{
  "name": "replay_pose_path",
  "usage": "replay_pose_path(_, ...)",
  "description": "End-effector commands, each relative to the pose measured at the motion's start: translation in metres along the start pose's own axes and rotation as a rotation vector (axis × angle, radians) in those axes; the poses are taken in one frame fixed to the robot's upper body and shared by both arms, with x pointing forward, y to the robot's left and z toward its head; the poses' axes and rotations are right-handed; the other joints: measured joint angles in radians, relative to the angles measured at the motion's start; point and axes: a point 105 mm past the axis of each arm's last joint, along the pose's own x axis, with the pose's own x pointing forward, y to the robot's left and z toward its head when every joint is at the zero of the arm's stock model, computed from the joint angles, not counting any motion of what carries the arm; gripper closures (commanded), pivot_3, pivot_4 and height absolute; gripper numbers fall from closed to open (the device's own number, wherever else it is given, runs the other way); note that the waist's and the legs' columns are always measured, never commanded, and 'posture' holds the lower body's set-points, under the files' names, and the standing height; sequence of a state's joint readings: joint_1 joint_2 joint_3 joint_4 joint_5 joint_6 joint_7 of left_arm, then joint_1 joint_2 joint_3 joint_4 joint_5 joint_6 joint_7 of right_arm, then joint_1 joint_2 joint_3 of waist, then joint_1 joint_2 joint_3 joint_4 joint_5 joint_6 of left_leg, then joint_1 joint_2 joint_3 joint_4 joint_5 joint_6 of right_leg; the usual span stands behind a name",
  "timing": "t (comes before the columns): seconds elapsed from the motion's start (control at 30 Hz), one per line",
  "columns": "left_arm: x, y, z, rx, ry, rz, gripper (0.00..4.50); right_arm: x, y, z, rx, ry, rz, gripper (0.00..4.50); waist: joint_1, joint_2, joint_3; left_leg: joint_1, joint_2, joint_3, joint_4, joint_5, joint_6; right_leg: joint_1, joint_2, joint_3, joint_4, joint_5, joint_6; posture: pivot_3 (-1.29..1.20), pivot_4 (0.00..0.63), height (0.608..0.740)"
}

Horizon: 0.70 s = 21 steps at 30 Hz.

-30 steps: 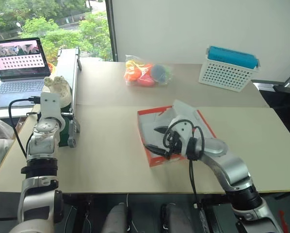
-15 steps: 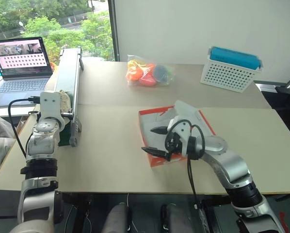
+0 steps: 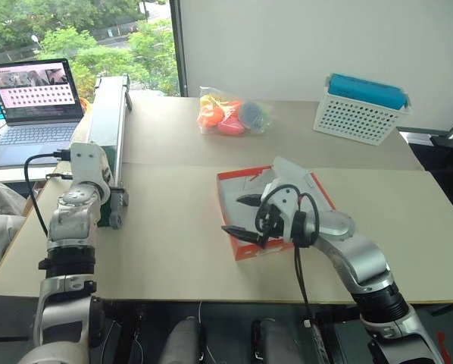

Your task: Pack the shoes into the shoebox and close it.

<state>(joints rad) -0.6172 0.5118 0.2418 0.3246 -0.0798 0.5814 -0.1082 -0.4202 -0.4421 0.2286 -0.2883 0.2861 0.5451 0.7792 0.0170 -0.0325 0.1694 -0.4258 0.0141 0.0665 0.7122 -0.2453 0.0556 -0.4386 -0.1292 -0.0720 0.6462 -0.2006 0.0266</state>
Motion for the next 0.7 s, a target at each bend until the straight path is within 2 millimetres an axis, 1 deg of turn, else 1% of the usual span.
replay_pose_path(0.03,0.001,0.001,0.000,-0.001,0.004,0.007,4.38,-0.003,-0.007,0.013,-0.042,-0.034,-0.033,0.00,0.000,0.000,0.000,0.000,0.000,0.000,0.000,0.000,0.000,0.000,0.000,0.000,0.000,0.000,0.000,0.00,0.150,0.699)
replay_pose_path(0.3,0.001,0.001,-0.004,0.003,0.015,0.015,4.38,-0.002,-0.008,0.010,-0.035,-0.021,-0.045,0.00,0.000,0.000,0.000,0.000,0.000,0.000,0.000,0.000,0.000,0.000,0.000,0.000,0.000,0.000,0.000,0.00,0.150,0.699)
replay_pose_path(0.47,-0.002,-0.001,0.001,0.007,-0.021,0.009,4.45,0.000,-0.007,0.009,-0.032,-0.018,-0.042,0.00,0.000,0.000,0.000,0.000,0.000,0.000,0.000,0.000,0.000,0.000,0.000,0.000,0.000,0.000,0.000,0.00,0.150,0.699)
replay_pose_path(0.6,-0.003,0.001,-0.001,-0.005,-0.009,0.032,4.45,0.000,-0.008,0.009,-0.030,-0.015,-0.042,0.00,0.000,0.000,0.000,0.000,0.000,0.000,0.000,0.000,0.000,0.000,0.000,0.000,0.000,0.000,0.000,0.00,0.150,0.699)
replay_pose_path(0.67,-0.004,0.000,0.004,-0.020,-0.041,0.032,4.45,0.000,-0.009,0.007,-0.029,-0.008,-0.046,0.00,0.000,0.000,0.000,0.000,0.000,0.000,0.000,0.000,0.000,0.000,0.000,0.000,0.000,0.000,0.000,0.00,0.150,0.699)
replay_pose_path(0.7,-0.005,0.001,0.011,-0.036,-0.074,0.040,4.45,0.001,-0.010,0.006,-0.028,0.000,-0.051,0.00,0.001,0.000,0.000,0.000,0.000,0.000,0.000,0.000,0.000,0.000,0.000,0.000,0.000,0.000,0.000,0.00,0.150,0.699)
